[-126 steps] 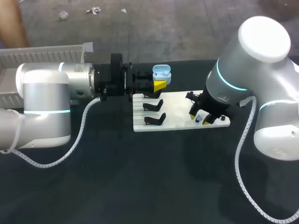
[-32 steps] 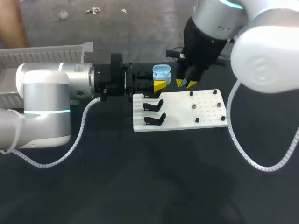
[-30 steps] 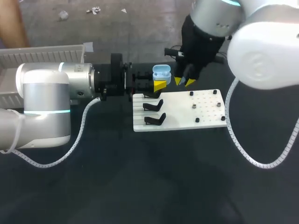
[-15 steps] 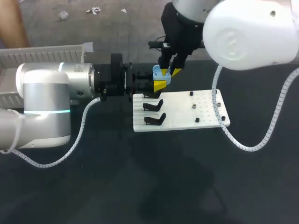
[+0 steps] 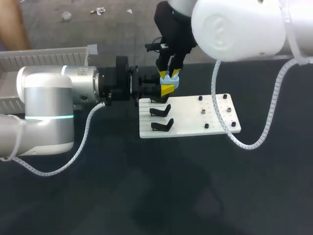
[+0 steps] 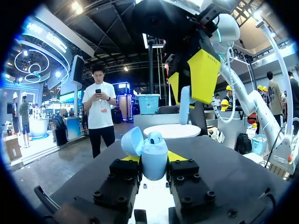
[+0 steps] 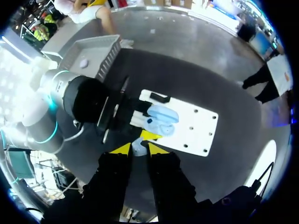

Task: Pick up each earbud case from the left stands, insert the matching earbuds, close the lid, and place the case in the box.

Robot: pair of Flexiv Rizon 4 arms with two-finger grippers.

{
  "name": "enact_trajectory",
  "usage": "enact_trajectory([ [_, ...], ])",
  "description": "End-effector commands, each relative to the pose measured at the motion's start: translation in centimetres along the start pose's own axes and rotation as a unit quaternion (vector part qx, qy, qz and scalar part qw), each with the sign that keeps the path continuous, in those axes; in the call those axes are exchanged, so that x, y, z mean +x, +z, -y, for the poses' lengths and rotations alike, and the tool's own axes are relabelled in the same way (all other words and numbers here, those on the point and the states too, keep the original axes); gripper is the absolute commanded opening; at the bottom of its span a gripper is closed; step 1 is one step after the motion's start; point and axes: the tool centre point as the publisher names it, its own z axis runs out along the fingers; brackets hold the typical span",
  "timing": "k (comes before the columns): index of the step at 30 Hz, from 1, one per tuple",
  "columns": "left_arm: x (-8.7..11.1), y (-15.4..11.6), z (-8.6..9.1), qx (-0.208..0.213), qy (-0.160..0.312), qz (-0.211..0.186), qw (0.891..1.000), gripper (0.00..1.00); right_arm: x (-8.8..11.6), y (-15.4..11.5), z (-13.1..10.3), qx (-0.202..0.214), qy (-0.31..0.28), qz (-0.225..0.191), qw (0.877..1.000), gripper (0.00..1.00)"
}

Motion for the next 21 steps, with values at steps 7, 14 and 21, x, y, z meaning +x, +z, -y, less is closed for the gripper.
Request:
enact_trajectory([
  [7, 0.1, 0.0, 0.2, -0.003, 0.002, 0.002, 1.0, 0.0, -1.6, 0.9, 0.4, 0.007, -0.006, -0.007, 1.0, 0.0],
  [14, 0.1, 0.0, 0.2, -0.003, 0.002, 0.002, 1.0, 0.0, -1.8, 1.3, 0.7, 0.009, -0.007, -0.003, 1.0, 0.0],
  [21, 0.1, 0.0, 0.2, -0.003, 0.002, 0.002, 1.0, 0.0, -1.8, 1.6, 0.8, 0.011, -0.008, -0.001, 1.0, 0.0],
])
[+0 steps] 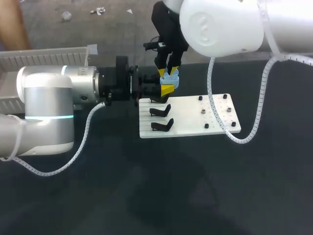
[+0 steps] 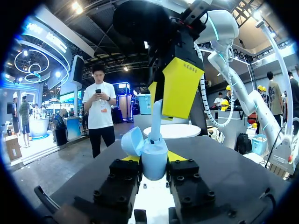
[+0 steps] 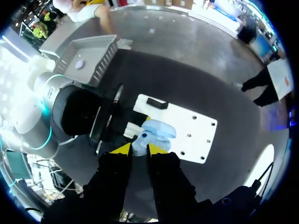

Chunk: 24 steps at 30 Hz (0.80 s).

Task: Pick up each earbud case from the left stands, insert the matching earbuds, close the lid, and place the case in the box.

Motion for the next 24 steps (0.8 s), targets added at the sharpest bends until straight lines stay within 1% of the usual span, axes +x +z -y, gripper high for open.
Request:
enact_trajectory([
  [1, 0.08, 0.01, 0.16, -0.003, 0.002, 0.002, 1.0, 0.0, 0.04, 0.22, -0.04, 0.0, 0.0, 0.002, 1.0, 0.0],
  [14, 0.08, 0.01, 0.16, -0.003, 0.002, 0.002, 1.0, 0.0, 0.06, 0.62, 0.27, 0.003, 0.004, 0.006, 1.0, 0.0],
  [24, 0.08, 0.01, 0.16, -0.003, 0.002, 0.002, 1.0, 0.0, -0.03, 0.96, 0.23, 0.005, 0.002, 0.001, 1.0, 0.0],
])
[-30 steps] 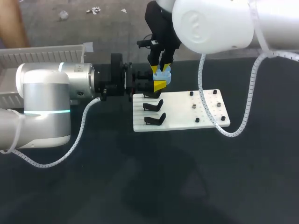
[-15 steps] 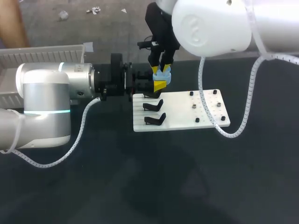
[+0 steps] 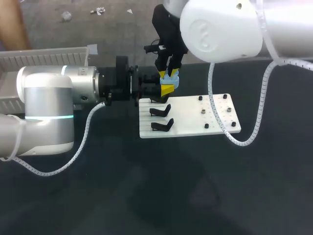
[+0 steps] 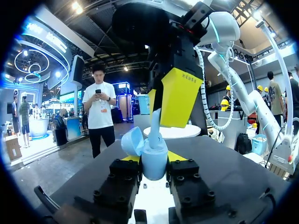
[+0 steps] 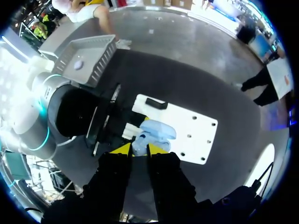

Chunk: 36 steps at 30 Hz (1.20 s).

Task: Pick up each earbud case from the left stands, insert the matching earbuds, close the lid, and place the case in the box.

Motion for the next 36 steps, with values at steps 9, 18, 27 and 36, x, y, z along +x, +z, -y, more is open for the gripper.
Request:
enact_trajectory([
  [9, 0.08, 0.01, 0.16, -0.003, 0.002, 0.002, 1.0, 0.0, -0.19, 0.37, 0.18, 0.005, -0.001, -0.003, 1.0, 0.0],
  [18, 0.08, 0.01, 0.16, -0.003, 0.002, 0.002, 1.0, 0.0, -0.33, 0.53, 0.15, 0.004, -0.002, -0.004, 1.0, 0.0],
  [27, 0.08, 0.01, 0.16, -0.003, 0.002, 0.002, 1.0, 0.0, -0.46, 0.8, 0.23, 0.008, -0.007, -0.007, 1.0, 0.0],
  [36, 0.08, 0.01, 0.16, -0.003, 0.002, 0.002, 1.0, 0.0, -0.5, 1.12, 0.27, 0.016, -0.016, -0.008, 1.0, 0.0],
])
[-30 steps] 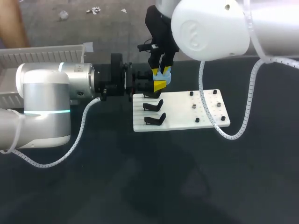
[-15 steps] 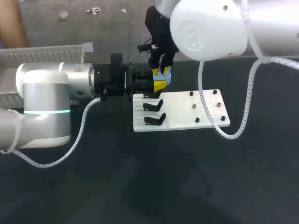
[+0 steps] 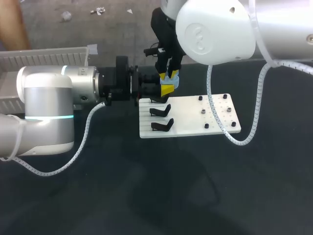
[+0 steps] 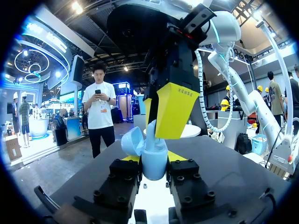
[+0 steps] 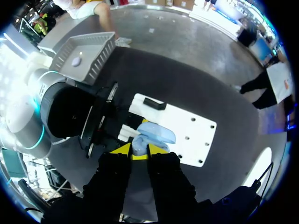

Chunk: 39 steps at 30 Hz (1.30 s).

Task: Pick up each earbud case from the left stands, insert the matching earbuds, close the lid, and place the case in the box.

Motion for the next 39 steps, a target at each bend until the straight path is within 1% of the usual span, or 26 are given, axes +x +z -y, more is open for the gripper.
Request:
enact_trajectory([
  [1, 0.08, 0.0, 0.16, -0.003, 0.002, 0.002, 1.0, 0.0, -0.27, 0.25, -0.1, 0.003, -0.001, -0.004, 1.0, 0.0],
  [19, 0.08, 0.0, 0.16, -0.003, 0.002, 0.002, 1.0, 0.0, 0.05, 0.64, 0.14, 0.021, -0.011, -0.002, 1.0, 0.0],
  [20, 0.08, 0.0, 0.16, -0.003, 0.002, 0.002, 1.0, 0.0, 0.06, 0.66, 0.14, 0.022, -0.011, -0.001, 1.0, 0.07],
  [22, 0.08, 0.0, 0.16, -0.003, 0.002, 0.002, 1.0, 0.0, 0.09, 0.7, 0.16, 0.024, -0.013, -0.002, 1.0, 0.27],
  [24, 0.08, 0.0, 0.16, -0.003, 0.002, 0.002, 1.0, 0.0, 0.09, 0.71, 0.16, 0.026, -0.013, -0.002, 1.0, 0.31],
  [29, 0.08, 0.0, 0.16, -0.003, 0.002, 0.002, 1.0, 0.0, 0.12, 0.59, 0.09, 0.027, -0.014, 0.0, 1.0, 0.34],
  [39, 0.08, 0.0, 0.16, -0.003, 0.002, 0.002, 1.0, 0.0, 0.29, 0.14, -0.21, 0.028, -0.014, 0.003, 1.0, 0.34],
])
